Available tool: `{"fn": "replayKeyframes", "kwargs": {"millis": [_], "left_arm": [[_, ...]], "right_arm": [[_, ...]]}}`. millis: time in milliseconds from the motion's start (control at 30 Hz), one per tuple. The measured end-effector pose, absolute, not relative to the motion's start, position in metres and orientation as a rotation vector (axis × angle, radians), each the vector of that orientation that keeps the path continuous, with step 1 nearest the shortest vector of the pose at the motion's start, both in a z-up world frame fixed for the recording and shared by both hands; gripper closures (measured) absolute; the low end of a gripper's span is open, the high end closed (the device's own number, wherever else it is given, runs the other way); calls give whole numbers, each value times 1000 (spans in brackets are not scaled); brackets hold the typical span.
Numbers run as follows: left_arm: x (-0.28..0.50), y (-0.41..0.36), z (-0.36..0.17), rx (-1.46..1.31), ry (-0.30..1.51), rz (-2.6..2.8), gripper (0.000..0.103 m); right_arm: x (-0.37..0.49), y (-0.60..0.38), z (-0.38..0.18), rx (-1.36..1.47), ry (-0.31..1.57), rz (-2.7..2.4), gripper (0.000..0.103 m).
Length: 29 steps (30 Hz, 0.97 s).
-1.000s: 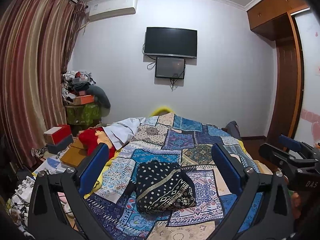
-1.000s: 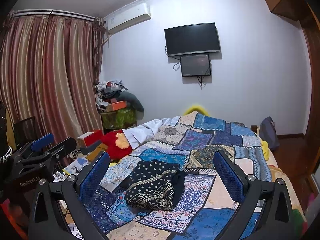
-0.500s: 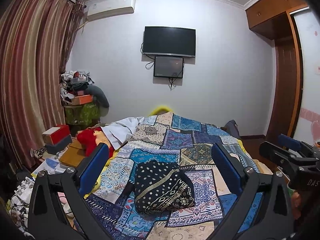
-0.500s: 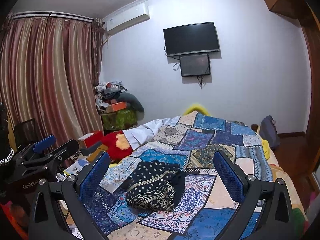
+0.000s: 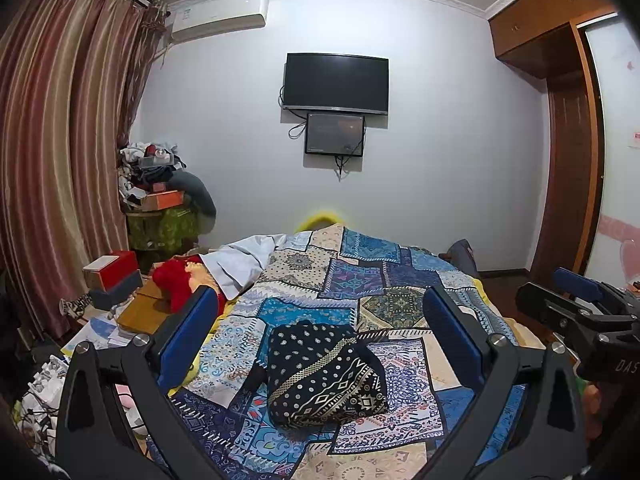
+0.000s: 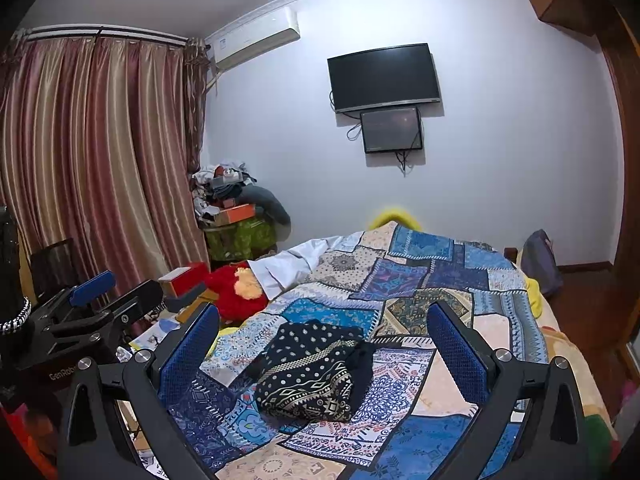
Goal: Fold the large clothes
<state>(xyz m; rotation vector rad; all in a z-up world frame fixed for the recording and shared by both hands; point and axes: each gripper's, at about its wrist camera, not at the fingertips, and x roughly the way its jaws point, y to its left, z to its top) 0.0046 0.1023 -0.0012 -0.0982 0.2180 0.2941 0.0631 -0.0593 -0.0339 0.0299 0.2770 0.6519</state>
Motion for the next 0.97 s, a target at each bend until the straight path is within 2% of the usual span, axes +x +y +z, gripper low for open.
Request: {"fn": "replayKeyframes", "kwargs": {"millis": [967], "left_arm": [[7, 103, 1, -109, 236, 228, 0]], "right_arm": [[66, -63, -27, 29, 269, 647, 0]]}}
